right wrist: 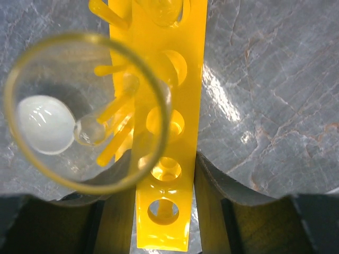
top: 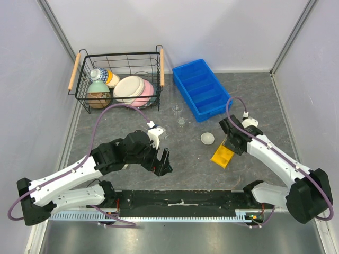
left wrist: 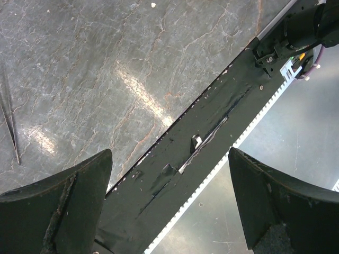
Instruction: Organize the chemistry lab equipment
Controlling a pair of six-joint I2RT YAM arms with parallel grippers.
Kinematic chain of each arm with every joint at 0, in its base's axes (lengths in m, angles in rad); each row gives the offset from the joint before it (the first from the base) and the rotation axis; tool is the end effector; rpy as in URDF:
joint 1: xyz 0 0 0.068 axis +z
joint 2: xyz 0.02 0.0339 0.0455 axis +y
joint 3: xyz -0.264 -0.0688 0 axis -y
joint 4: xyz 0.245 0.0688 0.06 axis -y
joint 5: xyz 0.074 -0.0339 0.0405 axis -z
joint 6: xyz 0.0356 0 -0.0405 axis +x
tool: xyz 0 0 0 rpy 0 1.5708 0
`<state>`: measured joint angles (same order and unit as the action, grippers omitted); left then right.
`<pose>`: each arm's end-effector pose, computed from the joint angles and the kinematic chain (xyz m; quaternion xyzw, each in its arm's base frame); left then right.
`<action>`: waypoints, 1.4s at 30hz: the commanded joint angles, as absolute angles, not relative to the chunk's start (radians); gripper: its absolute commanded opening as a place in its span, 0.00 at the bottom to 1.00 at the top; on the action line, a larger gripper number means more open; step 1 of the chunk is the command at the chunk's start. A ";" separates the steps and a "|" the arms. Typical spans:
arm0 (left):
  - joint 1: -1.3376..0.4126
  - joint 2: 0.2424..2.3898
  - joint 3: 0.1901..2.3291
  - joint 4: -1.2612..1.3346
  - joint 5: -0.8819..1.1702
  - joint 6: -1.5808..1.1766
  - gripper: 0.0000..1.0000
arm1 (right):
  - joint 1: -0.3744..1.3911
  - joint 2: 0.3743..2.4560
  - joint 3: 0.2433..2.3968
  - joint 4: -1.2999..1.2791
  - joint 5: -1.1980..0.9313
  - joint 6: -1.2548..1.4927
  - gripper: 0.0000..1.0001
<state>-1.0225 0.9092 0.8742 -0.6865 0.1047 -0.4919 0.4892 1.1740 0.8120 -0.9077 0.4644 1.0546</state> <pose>0.0942 -0.1614 0.3009 0.2594 0.8724 -0.3173 0.2663 0.1838 0.0798 0.2253 0.3015 0.9143 -0.0612 0.2633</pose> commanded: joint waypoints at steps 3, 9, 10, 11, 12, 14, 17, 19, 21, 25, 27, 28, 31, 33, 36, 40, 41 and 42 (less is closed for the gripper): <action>-1.023 0.913 0.933 -0.695 0.081 -0.476 0.96 | 0.379 1.218 0.788 -0.821 0.449 0.934 0.45; -1.023 0.925 0.940 -0.701 0.075 -0.472 0.96 | 0.276 1.270 0.814 -0.764 0.431 0.845 0.43; -1.023 0.925 0.942 -0.703 0.072 -0.471 0.96 | 0.264 1.285 0.821 -0.761 0.433 0.833 0.43; -1.022 0.927 0.942 -0.703 0.072 -0.471 0.96 | 0.256 1.292 0.830 -0.749 0.433 0.825 0.43; -1.023 0.931 0.945 -0.703 0.068 -0.471 0.96 | 0.247 1.298 0.833 -0.741 0.433 0.818 0.43; -1.023 0.933 0.946 -0.704 0.067 -0.469 0.96 | 0.218 1.321 0.841 -0.717 0.423 0.787 0.44; -1.023 0.940 0.950 -0.706 0.066 -0.465 0.96 | 0.180 1.365 0.854 -0.698 0.419 0.756 0.45; -1.022 0.946 0.951 -0.706 0.063 -0.462 0.96 | 0.149 1.399 0.859 -0.687 0.416 0.738 0.45; -1.022 0.950 0.951 -0.704 0.061 -0.462 0.96 | 0.130 1.417 0.862 -0.666 0.407 0.713 0.45; -1.023 0.951 0.953 -0.706 0.061 -0.460 0.96 | 0.057 1.477 0.879 -0.637 0.382 0.667 0.45; -1.022 0.953 0.953 -0.704 0.060 -0.460 0.96 | 0.037 1.496 0.896 -0.624 0.371 0.646 0.46; -1.022 0.951 0.953 -0.703 0.060 -0.460 0.96 | 0.029 1.512 0.903 -0.621 0.376 0.641 0.46; -1.022 0.950 0.953 -0.701 0.060 -0.462 0.96 | 0.022 1.554 0.939 -0.620 0.390 0.623 0.46; -1.023 0.951 0.953 -0.699 0.060 -0.460 0.96 | 0.012 1.575 0.966 -0.621 0.397 0.618 0.46; -1.023 0.948 0.951 -0.701 0.063 -0.460 0.97 | 0.005 1.615 1.005 -0.615 0.397 0.603 0.46; -1.023 0.945 0.948 -0.700 0.064 -0.459 0.96 | -0.064 1.677 1.043 -0.609 0.402 0.577 0.47; -1.023 0.943 0.946 -0.699 0.063 -0.459 0.97 | -0.074 1.684 1.049 -0.604 0.400 0.572 0.47; -1.022 0.943 0.946 -0.699 0.064 -0.460 0.96 | -0.090 1.698 1.049 -0.597 0.394 0.569 0.47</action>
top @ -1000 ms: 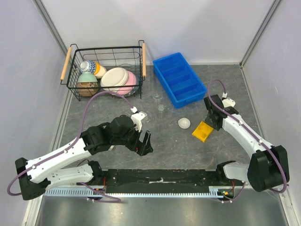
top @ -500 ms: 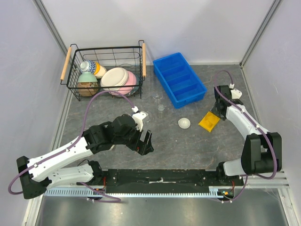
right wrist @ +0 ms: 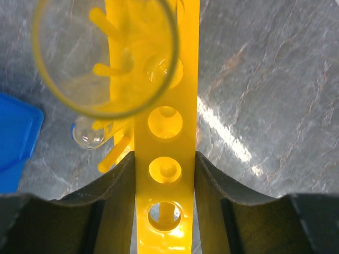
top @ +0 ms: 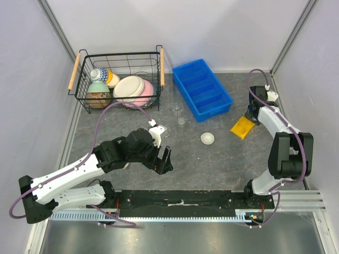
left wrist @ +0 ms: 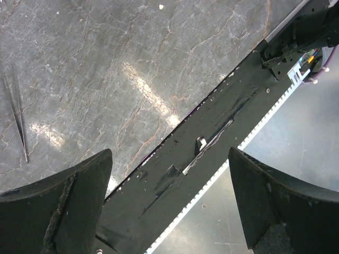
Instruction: Organize the chemistry lab equipment
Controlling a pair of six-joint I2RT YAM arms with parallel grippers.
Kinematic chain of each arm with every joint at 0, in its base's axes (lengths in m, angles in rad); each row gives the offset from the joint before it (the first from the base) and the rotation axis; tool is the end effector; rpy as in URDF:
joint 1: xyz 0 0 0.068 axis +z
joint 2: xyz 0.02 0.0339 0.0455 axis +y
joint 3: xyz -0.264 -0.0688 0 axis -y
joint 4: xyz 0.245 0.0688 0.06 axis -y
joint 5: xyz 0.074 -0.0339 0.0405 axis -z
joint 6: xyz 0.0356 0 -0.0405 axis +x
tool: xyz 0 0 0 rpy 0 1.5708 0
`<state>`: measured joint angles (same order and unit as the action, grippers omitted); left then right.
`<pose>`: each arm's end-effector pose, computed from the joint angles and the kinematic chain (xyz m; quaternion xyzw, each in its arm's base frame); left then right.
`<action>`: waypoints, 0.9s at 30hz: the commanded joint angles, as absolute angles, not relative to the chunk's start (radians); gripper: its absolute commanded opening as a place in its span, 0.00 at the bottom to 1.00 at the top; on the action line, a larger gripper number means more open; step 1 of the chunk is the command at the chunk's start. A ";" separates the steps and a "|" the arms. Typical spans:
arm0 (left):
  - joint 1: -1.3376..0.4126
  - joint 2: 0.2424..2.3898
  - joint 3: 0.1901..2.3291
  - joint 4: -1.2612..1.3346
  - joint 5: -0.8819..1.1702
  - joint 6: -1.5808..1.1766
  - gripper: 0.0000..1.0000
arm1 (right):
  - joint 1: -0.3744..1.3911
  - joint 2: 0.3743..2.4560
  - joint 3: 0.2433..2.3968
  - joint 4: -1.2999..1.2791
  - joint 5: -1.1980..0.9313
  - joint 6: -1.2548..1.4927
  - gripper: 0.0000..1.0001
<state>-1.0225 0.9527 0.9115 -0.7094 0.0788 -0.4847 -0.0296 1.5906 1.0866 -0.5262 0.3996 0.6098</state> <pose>0.0989 -0.1673 0.3038 0.2586 0.8793 -0.2989 0.2658 0.3232 -0.0234 0.2201 0.3472 0.8800 -0.1084 0.3055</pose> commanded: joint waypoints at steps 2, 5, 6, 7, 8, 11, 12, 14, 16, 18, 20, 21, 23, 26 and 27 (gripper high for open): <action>-1.022 0.946 0.946 -0.698 0.058 -0.460 0.96 | -0.110 1.713 1.054 -0.580 0.385 0.558 0.47; -1.022 0.951 0.946 -0.692 0.055 -0.460 0.96 | -0.144 1.750 1.075 -0.571 0.365 0.549 0.47; -1.022 0.951 0.946 -0.689 0.054 -0.462 0.96 | -0.159 1.762 1.081 -0.571 0.354 0.551 0.47; -1.022 0.950 0.946 -0.686 0.054 -0.463 0.96 | -0.164 1.766 1.089 -0.566 0.347 0.552 0.47; -1.022 0.950 0.945 -0.680 0.052 -0.465 0.96 | -0.167 1.769 1.094 -0.568 0.330 0.555 0.48; -1.023 0.957 0.950 -0.683 0.051 -0.462 0.96 | -0.169 1.778 1.112 -0.572 0.304 0.549 0.51; -1.022 0.960 0.951 -0.681 0.052 -0.460 0.96 | -0.169 1.775 1.115 -0.577 0.301 0.549 0.52; -1.022 0.969 0.959 -0.683 0.054 -0.457 0.96 | -0.169 1.764 1.118 -0.578 0.299 0.546 0.56; -1.022 0.971 0.965 -0.687 0.055 -0.456 0.96 | -0.169 1.753 1.124 -0.591 0.308 0.545 0.63; -1.022 0.968 0.969 -0.690 0.054 -0.457 0.97 | -0.169 1.738 1.137 -0.607 0.305 0.540 0.67; -1.023 0.963 0.980 -0.698 0.054 -0.457 0.96 | -0.169 1.717 1.143 -0.618 0.308 0.538 0.72; -1.022 0.963 0.986 -0.710 0.054 -0.459 0.96 | -0.169 1.707 1.152 -0.624 0.302 0.537 0.73; -1.022 0.960 1.006 -0.726 0.041 -0.459 0.96 | -0.167 1.683 1.161 -0.638 0.292 0.537 0.74; -1.023 0.960 1.037 -0.762 0.023 -0.459 0.96 | -0.167 1.645 1.178 -0.647 0.265 0.535 0.75; -1.022 0.962 1.051 -0.770 0.017 -0.457 0.96 | -0.167 1.634 1.186 -0.647 0.249 0.538 0.75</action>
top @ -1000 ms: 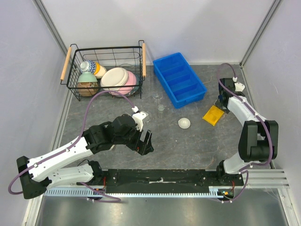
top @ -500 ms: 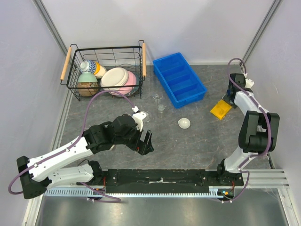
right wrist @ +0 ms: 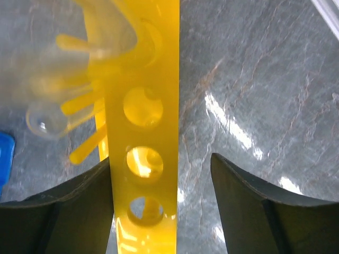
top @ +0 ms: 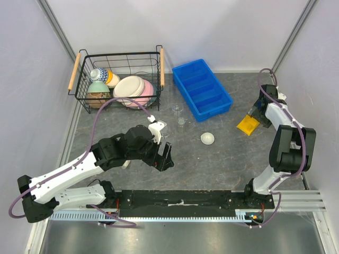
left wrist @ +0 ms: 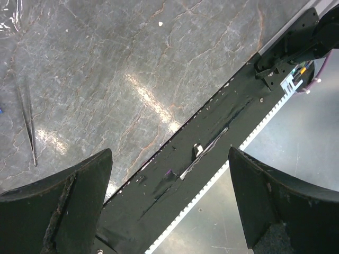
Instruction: Organize the chemistry lab equipment
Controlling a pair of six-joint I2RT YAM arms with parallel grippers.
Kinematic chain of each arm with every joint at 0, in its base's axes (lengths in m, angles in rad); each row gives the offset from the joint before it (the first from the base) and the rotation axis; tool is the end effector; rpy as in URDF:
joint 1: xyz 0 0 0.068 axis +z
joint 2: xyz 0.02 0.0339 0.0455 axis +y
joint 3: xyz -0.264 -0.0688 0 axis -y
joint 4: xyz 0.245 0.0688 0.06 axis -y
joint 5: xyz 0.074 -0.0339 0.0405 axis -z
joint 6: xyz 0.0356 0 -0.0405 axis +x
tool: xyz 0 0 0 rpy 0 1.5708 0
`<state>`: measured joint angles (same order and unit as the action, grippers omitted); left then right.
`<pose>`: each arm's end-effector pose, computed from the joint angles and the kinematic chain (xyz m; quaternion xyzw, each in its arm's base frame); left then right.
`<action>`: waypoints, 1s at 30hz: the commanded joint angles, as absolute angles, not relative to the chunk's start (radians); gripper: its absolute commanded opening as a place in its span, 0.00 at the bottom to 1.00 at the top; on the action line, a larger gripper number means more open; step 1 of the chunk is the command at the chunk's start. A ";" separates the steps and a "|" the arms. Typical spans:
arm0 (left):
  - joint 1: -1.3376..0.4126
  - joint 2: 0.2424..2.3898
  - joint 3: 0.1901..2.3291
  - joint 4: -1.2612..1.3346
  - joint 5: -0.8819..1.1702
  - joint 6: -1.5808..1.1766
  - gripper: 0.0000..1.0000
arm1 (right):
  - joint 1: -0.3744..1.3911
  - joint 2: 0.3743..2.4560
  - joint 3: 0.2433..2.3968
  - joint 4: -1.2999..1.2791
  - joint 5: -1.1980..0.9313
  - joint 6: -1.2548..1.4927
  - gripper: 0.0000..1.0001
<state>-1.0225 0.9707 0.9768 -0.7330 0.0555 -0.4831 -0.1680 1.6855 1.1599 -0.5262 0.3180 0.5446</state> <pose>0.1012 -0.1695 0.3201 0.2539 0.8759 -0.2984 0.2814 0.3390 -0.0688 0.2111 0.3710 0.8802 -0.1029 0.2775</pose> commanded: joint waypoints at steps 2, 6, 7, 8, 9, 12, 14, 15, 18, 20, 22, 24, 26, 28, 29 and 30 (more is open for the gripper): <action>-1.023 0.963 1.061 -0.790 0.006 -0.456 0.96 | -0.166 1.611 1.193 -0.656 0.236 0.535 0.75; -1.023 0.973 1.084 -0.807 0.003 -0.453 0.96 | -0.153 1.574 1.229 -0.680 0.233 0.532 0.76; -1.022 0.976 1.089 -0.814 -0.027 -0.453 0.96 | -0.146 1.556 1.233 -0.681 0.242 0.534 0.76; -1.023 0.977 1.094 -0.819 -0.032 -0.448 0.97 | -0.144 1.546 1.241 -0.689 0.245 0.532 0.77; -1.023 0.982 1.104 -0.822 -0.047 -0.446 0.97 | -0.141 1.536 1.255 -0.692 0.250 0.531 0.77; -1.023 1.000 1.135 -0.842 -0.066 -0.437 0.97 | -0.132 1.500 1.291 -0.710 0.258 0.531 0.77; -1.022 1.021 1.150 -0.847 -0.078 -0.431 0.97 | -0.117 1.474 1.311 -0.719 0.246 0.528 0.77; -1.022 1.029 1.161 -0.845 -0.089 -0.430 0.97 | -0.109 1.467 1.330 -0.719 0.238 0.517 0.77; -1.022 1.072 1.183 -0.842 -0.104 -0.426 0.97 | -0.069 1.439 1.370 -0.704 0.159 0.486 0.78; -1.020 1.094 1.187 -0.831 -0.115 -0.428 0.97 | -0.023 1.428 1.387 -0.675 0.103 0.474 0.78; -1.017 1.115 1.177 -0.798 -0.123 -0.428 0.97 | 0.045 1.439 1.413 -0.655 0.045 0.463 0.79; -1.012 1.126 1.163 -0.773 -0.117 -0.431 0.97 | 0.093 1.460 1.433 -0.612 0.003 0.459 0.79; -1.011 1.121 1.144 -0.715 -0.103 -0.436 0.97 | 0.167 1.518 1.448 -0.575 0.003 0.451 0.80; -1.009 1.118 1.123 -0.674 -0.081 -0.439 0.97 | 0.225 1.592 1.469 -0.552 0.003 0.453 0.80; -1.009 1.118 1.118 -0.664 -0.075 -0.442 0.98 | 0.239 1.620 1.491 -0.534 0.003 0.453 0.79; -1.009 1.120 1.112 -0.658 -0.063 -0.442 0.98 | 0.253 1.649 1.502 -0.523 0.008 0.456 0.79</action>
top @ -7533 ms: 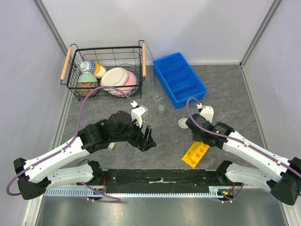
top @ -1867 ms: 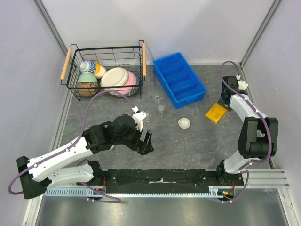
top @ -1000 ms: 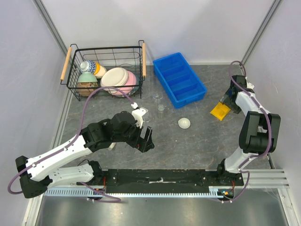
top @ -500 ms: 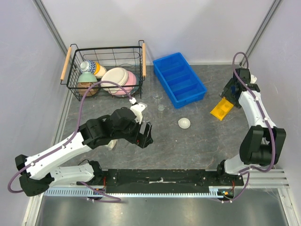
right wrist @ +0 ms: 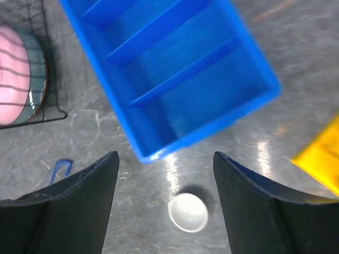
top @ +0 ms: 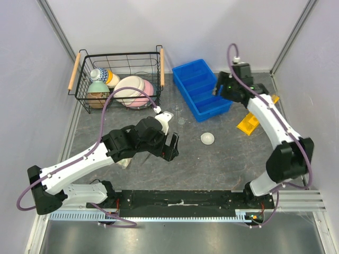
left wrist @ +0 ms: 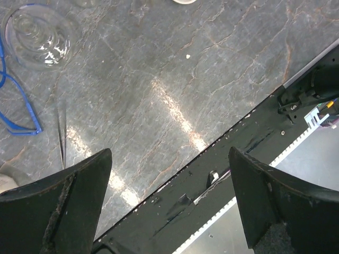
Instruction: Organize the chemistry lab equipment
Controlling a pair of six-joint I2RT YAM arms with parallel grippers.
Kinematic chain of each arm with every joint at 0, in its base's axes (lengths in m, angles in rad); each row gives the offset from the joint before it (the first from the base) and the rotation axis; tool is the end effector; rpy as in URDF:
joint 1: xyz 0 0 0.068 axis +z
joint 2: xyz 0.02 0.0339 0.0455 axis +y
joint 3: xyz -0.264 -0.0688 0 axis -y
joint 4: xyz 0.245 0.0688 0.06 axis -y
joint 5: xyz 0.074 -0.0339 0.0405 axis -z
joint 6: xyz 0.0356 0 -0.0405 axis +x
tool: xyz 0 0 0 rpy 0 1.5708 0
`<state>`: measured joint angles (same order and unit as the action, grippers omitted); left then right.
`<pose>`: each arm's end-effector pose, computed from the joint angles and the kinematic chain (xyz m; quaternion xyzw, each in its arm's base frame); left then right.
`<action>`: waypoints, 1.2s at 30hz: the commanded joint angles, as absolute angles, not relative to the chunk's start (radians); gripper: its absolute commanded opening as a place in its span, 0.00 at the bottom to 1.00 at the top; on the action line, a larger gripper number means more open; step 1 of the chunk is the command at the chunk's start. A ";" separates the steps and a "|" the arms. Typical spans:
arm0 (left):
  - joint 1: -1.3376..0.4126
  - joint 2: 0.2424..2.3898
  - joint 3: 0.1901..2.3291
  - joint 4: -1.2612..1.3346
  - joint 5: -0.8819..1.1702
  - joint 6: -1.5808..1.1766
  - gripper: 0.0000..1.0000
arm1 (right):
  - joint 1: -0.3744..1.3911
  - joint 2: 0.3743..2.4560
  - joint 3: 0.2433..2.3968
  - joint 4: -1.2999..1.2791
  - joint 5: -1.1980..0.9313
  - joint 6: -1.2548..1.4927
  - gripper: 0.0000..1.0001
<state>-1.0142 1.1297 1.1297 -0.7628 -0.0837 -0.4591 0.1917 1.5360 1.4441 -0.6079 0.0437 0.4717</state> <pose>0.1248 -0.1949 0.3366 0.2359 0.8880 -0.2354 0.3168 0.3381 0.0640 0.3440 0.1356 0.8963 0.1186 0.4052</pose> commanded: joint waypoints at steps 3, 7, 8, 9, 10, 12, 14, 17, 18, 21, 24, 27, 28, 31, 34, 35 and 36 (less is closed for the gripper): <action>-1.009 1.126 1.105 -0.657 -0.052 -0.448 0.98 | 0.291 1.759 1.557 -0.497 0.024 0.460 0.78; -1.009 1.115 1.092 -0.661 -0.055 -0.459 0.97 | 0.321 1.908 1.627 -0.491 0.043 0.465 0.77; -1.011 1.103 1.091 -0.669 -0.058 -0.468 0.97 | 0.322 1.928 1.647 -0.491 0.048 0.466 0.77; -1.011 1.097 1.092 -0.675 -0.057 -0.472 0.97 | 0.324 1.945 1.657 -0.489 0.051 0.468 0.77; -1.011 1.088 1.094 -0.678 -0.052 -0.479 0.97 | 0.324 1.974 1.664 -0.489 0.052 0.466 0.77; -1.009 1.045 1.086 -0.680 -0.034 -0.498 0.97 | 0.325 2.014 1.678 -0.477 0.063 0.463 0.77; -1.011 1.003 1.077 -0.680 -0.014 -0.515 0.97 | 0.325 2.039 1.696 -0.471 0.078 0.460 0.77; -1.009 0.973 1.059 -0.680 0.018 -0.528 0.97 | 0.324 2.088 1.727 -0.471 0.092 0.456 0.77; -1.009 0.962 1.055 -0.689 0.020 -0.531 0.97 | 0.325 2.109 1.733 -0.471 0.097 0.459 0.77; -1.011 0.957 1.052 -0.718 0.012 -0.529 0.97 | 0.327 2.141 1.761 -0.474 0.098 0.471 0.77; -1.011 0.948 1.058 -0.742 0.008 -0.532 0.96 | 0.327 2.166 1.769 -0.479 0.112 0.477 0.77; -1.011 0.933 1.068 -0.752 0.011 -0.529 0.96 | 0.325 2.200 1.795 -0.506 0.120 0.477 0.75; -1.009 0.928 1.072 -0.756 0.012 -0.528 0.96 | 0.325 2.206 1.807 -0.514 0.123 0.477 0.74; -1.009 0.920 1.081 -0.767 0.008 -0.520 0.96 | 0.325 2.220 1.816 -0.526 0.126 0.477 0.67; -1.009 0.917 1.085 -0.775 0.006 -0.515 0.96 | 0.327 2.224 1.813 -0.540 0.129 0.474 0.57; -1.011 0.919 1.086 -0.776 0.003 -0.512 0.96 | 0.327 2.223 1.812 -0.545 0.136 0.466 0.54; -1.009 0.917 1.088 -0.776 0.003 -0.511 0.96 | 0.327 2.221 1.810 -0.554 0.141 0.463 0.51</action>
<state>-1.0138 0.9314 1.0588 -0.7692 0.0021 -0.5041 0.3225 2.2101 1.7775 -0.5182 0.1139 0.4873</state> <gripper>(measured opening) 0.968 0.564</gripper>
